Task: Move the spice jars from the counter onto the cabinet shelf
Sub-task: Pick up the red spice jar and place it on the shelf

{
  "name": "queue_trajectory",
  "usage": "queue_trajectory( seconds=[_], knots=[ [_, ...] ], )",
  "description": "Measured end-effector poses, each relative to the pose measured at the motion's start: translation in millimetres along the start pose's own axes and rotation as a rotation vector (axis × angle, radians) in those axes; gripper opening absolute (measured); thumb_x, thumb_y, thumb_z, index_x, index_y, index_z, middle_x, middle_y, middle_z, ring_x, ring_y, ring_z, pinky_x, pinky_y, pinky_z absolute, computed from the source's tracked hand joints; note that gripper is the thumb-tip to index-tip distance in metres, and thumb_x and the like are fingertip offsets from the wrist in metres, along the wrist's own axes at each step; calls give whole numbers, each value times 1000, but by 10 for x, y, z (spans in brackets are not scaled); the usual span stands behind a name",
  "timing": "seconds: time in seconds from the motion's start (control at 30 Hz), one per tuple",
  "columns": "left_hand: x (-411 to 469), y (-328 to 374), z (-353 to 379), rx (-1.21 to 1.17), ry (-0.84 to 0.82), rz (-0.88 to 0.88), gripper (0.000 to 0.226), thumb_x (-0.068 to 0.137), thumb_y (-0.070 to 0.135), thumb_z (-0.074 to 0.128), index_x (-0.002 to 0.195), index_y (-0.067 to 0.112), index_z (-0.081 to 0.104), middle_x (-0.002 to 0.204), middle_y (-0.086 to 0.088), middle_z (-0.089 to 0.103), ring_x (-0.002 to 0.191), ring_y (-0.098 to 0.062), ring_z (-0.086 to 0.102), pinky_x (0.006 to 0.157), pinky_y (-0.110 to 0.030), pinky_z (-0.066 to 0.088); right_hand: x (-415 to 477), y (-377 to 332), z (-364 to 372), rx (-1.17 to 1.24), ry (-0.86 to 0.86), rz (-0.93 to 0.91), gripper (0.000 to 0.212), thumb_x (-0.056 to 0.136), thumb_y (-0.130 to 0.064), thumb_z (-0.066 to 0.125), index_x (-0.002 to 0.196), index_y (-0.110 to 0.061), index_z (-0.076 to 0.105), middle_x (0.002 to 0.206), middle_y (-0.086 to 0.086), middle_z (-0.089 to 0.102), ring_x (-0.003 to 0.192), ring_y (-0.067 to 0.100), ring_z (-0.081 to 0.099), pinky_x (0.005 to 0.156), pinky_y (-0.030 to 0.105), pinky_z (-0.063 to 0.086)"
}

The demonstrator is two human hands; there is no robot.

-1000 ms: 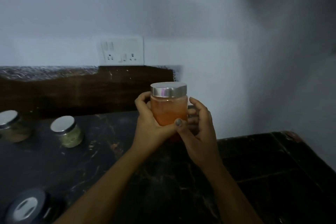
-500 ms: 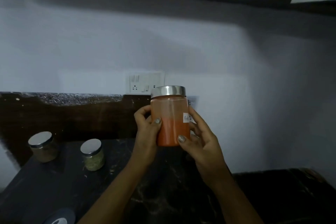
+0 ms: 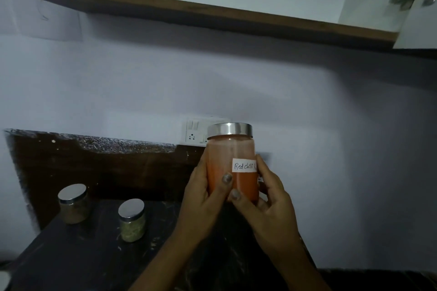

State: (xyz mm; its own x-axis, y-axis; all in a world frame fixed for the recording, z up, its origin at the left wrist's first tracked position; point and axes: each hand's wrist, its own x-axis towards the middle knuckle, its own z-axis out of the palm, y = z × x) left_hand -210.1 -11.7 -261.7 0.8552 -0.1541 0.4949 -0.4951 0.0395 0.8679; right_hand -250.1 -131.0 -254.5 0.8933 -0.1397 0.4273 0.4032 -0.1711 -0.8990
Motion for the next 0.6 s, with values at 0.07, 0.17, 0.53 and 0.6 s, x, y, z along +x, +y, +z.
queue_trajectory(
  seconds=[0.07,0.17,0.53,0.6],
  knots=[
    [29,26,-15,-21,3,34,76,76,54,50,141,21,29,124,1,54,105,-6,61,79,-18,53,27,-38,-7,76,-9,6,68,63,-41,62,125,-43,36,123,-22,46,97,-18,54,65,1,45],
    [72,52,-41,-15,25,56,66,88,39,48,146,21,21,124,5,55,105,-2,60,80,-16,52,90,-91,-12,141,31,-6,55,65,-32,62,116,-43,44,114,-26,50,88,-27,52,59,0,43],
    [234,232,-189,12,282,204,54,77,41,50,129,32,39,105,24,58,95,8,62,72,-10,51,362,-280,170,98,93,-72,56,55,-36,70,106,-46,49,104,-31,54,82,-26,54,55,3,45],
    [321,312,-280,23,316,242,50,76,36,53,125,31,44,105,22,59,95,8,62,72,-9,51,457,-354,223,94,84,-100,57,53,-39,71,106,-48,51,100,-35,58,88,-21,57,59,6,48]
  ],
)
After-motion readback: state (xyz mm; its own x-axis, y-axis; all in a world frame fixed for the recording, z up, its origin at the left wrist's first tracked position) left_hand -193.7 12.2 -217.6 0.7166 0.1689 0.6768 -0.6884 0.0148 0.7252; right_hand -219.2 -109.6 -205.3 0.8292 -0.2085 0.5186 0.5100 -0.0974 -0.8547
